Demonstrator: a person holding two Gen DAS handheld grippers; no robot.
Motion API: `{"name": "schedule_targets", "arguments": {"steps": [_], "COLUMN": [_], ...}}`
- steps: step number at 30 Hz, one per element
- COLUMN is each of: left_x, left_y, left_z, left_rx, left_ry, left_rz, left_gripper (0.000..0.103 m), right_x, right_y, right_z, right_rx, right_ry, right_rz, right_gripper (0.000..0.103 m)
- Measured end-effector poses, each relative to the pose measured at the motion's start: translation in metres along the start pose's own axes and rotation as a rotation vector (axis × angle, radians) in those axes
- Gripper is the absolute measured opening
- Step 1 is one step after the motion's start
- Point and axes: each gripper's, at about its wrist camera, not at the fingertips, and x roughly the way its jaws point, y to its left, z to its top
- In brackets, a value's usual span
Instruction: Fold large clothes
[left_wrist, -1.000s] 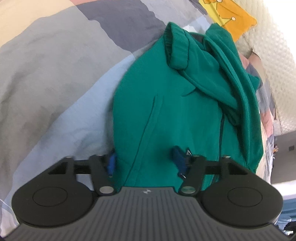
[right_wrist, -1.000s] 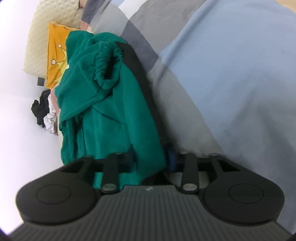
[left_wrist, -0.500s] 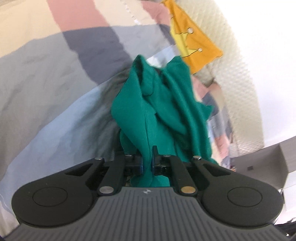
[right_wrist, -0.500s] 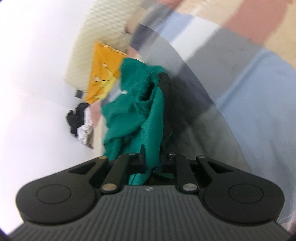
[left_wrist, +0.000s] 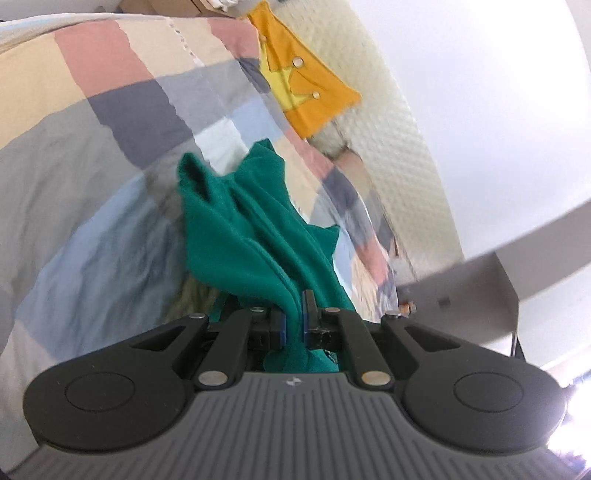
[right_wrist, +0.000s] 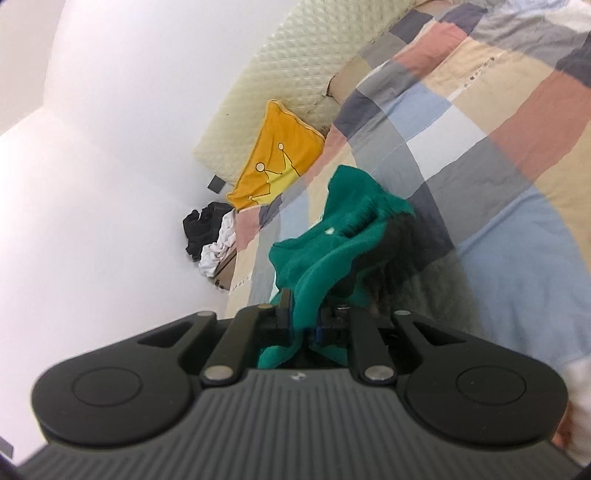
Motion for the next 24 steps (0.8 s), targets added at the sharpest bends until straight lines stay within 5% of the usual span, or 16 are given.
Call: {"name": "schedule_targets", "arguments": {"steps": [6, 13, 18, 24], "left_x": [-0.026, -0.033, 0.016, 0.119], "left_y": [-0.005, -0.036, -0.057, -0.063], "left_z": [-0.029, -0.009, 0.045, 0.12], "left_rx": [0.03, 0.043, 0.005, -0.057], "left_ry": [0.018, 0.011, -0.006, -0.039], "left_rz": [-0.008, -0.073, -0.039, 0.048], "left_gripper": [0.008, 0.008, 0.009, 0.009], "right_x": [-0.03, -0.042, 0.014, 0.119], "right_y": [0.003, 0.022, 0.03, 0.013], "right_z": [-0.017, 0.007, 0.057, 0.113], "right_rx": [-0.047, -0.069, 0.008, 0.117], "right_ry": [0.031, -0.013, 0.017, 0.01], "right_rz": [-0.025, 0.035, -0.012, -0.114], "right_gripper": [0.014, 0.014, 0.014, 0.014]}}
